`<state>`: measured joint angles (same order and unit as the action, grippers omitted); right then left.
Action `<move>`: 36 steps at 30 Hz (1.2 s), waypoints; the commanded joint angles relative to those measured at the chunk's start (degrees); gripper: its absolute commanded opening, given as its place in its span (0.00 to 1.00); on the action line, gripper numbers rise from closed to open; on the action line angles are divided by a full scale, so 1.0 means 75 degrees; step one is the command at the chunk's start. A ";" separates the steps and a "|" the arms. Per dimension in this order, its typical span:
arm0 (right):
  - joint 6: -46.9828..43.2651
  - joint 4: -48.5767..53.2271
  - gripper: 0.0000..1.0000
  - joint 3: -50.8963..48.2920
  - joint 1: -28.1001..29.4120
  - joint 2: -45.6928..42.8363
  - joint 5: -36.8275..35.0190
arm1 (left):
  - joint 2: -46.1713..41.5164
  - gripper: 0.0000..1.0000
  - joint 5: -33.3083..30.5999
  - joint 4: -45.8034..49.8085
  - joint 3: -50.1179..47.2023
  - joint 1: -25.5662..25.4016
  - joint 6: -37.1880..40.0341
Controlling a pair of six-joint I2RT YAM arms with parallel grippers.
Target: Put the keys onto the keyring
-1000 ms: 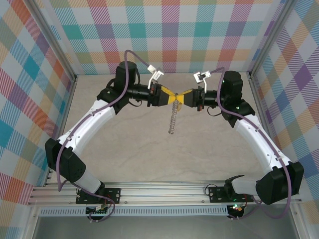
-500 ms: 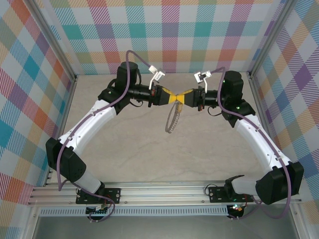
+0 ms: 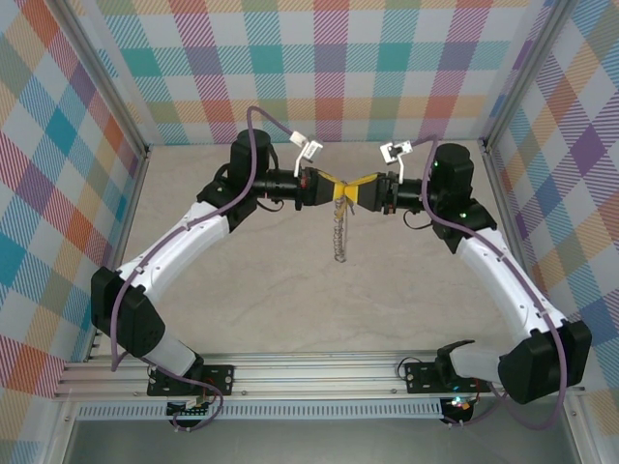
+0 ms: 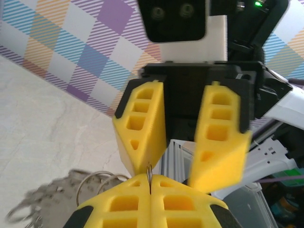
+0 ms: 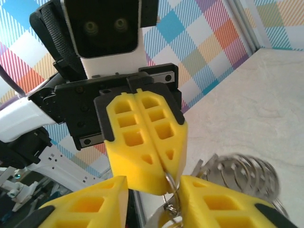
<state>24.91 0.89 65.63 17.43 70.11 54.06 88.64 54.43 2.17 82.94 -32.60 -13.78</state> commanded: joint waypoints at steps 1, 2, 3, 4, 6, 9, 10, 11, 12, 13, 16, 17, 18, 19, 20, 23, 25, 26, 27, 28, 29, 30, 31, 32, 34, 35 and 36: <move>0.0091 -0.0374 0.39 -0.0280 -0.0325 -0.0588 -0.0295 | -0.0418 0.00 -0.0208 -0.0678 -0.0051 -0.0083 -0.0227; 0.0194 -0.0508 0.40 -0.0433 -0.0442 -0.0721 -0.0368 | -0.0445 0.00 -0.0202 -0.0715 -0.0060 -0.0079 -0.0274; 0.0291 -0.0640 0.40 -0.0571 -0.0559 -0.0835 -0.0413 | -0.0460 0.00 -0.0194 -0.0753 -0.0061 -0.0086 -0.0300; 0.0397 -0.0772 0.41 -0.0739 -0.0662 -0.0968 -0.0489 | -0.0474 0.00 -0.0173 -0.0778 -0.0065 -0.0080 -0.0319; 0.0518 -0.0920 0.43 -0.1038 -0.0801 -0.1179 -0.0635 | -0.0504 0.00 -0.0178 -0.0800 -0.0077 -0.0082 -0.0340; 0.0546 -0.1066 0.45 -0.1357 -0.0848 -0.1421 -0.0885 | -0.0543 0.00 -0.0111 -0.0865 -0.0069 -0.0083 -0.0372; 0.0536 -0.1096 0.46 -0.1417 -0.0854 -0.1437 -0.0923 | -0.0553 0.00 -0.0110 -0.0865 -0.0057 -0.0083 -0.0371; 0.0534 -0.1084 0.46 -0.1454 -0.0838 -0.1437 -0.0927 | -0.0555 0.00 -0.0092 -0.0873 -0.0048 -0.0083 -0.0374; 0.0552 -0.1119 0.46 -0.1478 -0.0830 -0.1420 -0.0921 | -0.0567 0.00 -0.0092 -0.0888 -0.0050 -0.0083 -0.0386; 0.0606 -0.1221 0.47 -0.1504 -0.0833 -0.1389 -0.0865 | -0.0559 0.00 -0.0074 -0.0935 -0.0063 -0.0082 -0.0422; 0.0812 -0.1629 0.51 -0.1581 -0.0756 -0.1277 -0.0728 | -0.0561 0.00 0.0011 -0.1057 -0.0066 -0.0080 -0.0540; 0.0806 -0.1680 0.52 -0.1577 -0.0695 -0.1263 -0.0737 | -0.0560 0.00 0.0032 -0.1075 -0.0066 -0.0083 -0.0539; 0.0777 -0.1692 0.53 -0.1558 -0.0604 -0.1230 -0.0757 | -0.0568 0.00 0.0050 -0.1086 -0.0066 -0.0083 -0.0553; 0.0741 -0.1689 0.54 -0.1526 -0.0514 -0.1195 -0.0795 | -0.0580 0.00 0.0077 -0.1098 -0.0064 -0.0082 -0.0546; 0.0712 -0.1699 0.54 -0.1509 -0.0441 -0.1163 -0.0831 | -0.0577 0.00 0.0087 -0.1104 -0.0058 -0.0085 -0.0563; 0.0678 -0.1772 0.56 -0.1451 -0.0235 -0.1021 -0.0924 | -0.0592 0.00 0.0142 -0.1157 -0.0064 -0.0095 -0.0595; 0.0687 -0.1848 0.57 -0.1403 -0.0075 -0.0875 -0.0952 | -0.0607 0.00 0.0189 -0.1203 -0.0071 -0.0092 -0.0642; 0.0675 -0.1868 0.57 -0.1381 0.0012 -0.0805 -0.0969 | -0.0626 0.00 0.0215 -0.1244 -0.0077 -0.0095 -0.0665; 0.0639 -0.1892 0.57 -0.1357 0.0113 -0.0728 -0.0972 | -0.0627 0.00 0.0229 -0.1276 -0.0074 -0.0095 -0.0691; 0.0615 -0.1919 0.57 -0.1344 0.0196 -0.0674 -0.0983 | -0.0635 0.00 0.0251 -0.1280 -0.0069 -0.0094 -0.0703; 0.0617 -0.1956 0.57 -0.1344 0.0262 -0.0637 -0.0988 | -0.0637 0.00 0.0245 -0.1274 -0.0072 -0.0095 -0.0703; 0.0607 -0.1988 0.57 -0.1332 0.0322 -0.0595 -0.0976 | -0.0658 0.00 0.0243 -0.1274 -0.0078 -0.0095 -0.0706; 0.0585 -0.1994 0.56 -0.1332 0.0381 -0.0555 -0.0980 | -0.0670 0.00 0.0223 -0.1263 -0.0078 -0.0095 -0.0702; 0.0571 -0.1993 0.55 -0.1332 0.0431 -0.0538 -0.0992 | -0.0665 0.00 0.0222 -0.1263 -0.0079 -0.0095 -0.0698; 0.0569 -0.2034 0.50 -0.1355 0.0498 -0.0508 -0.1006 | -0.0679 0.00 0.0211 -0.1279 -0.0108 -0.0095 -0.0724; 0.0568 -0.2043 0.47 -0.1367 0.0514 -0.0511 -0.1017 | -0.0680 0.00 0.0218 -0.1317 -0.0130 -0.0095 -0.0752; 0.0569 -0.2040 0.44 -0.1367 0.0536 -0.0513 -0.1019 | -0.0692 0.00 0.0207 -0.1342 -0.0139 -0.0095 -0.0762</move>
<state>29.58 -11.53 54.08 20.88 66.24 46.83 86.06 54.54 -3.44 82.63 -32.93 -18.68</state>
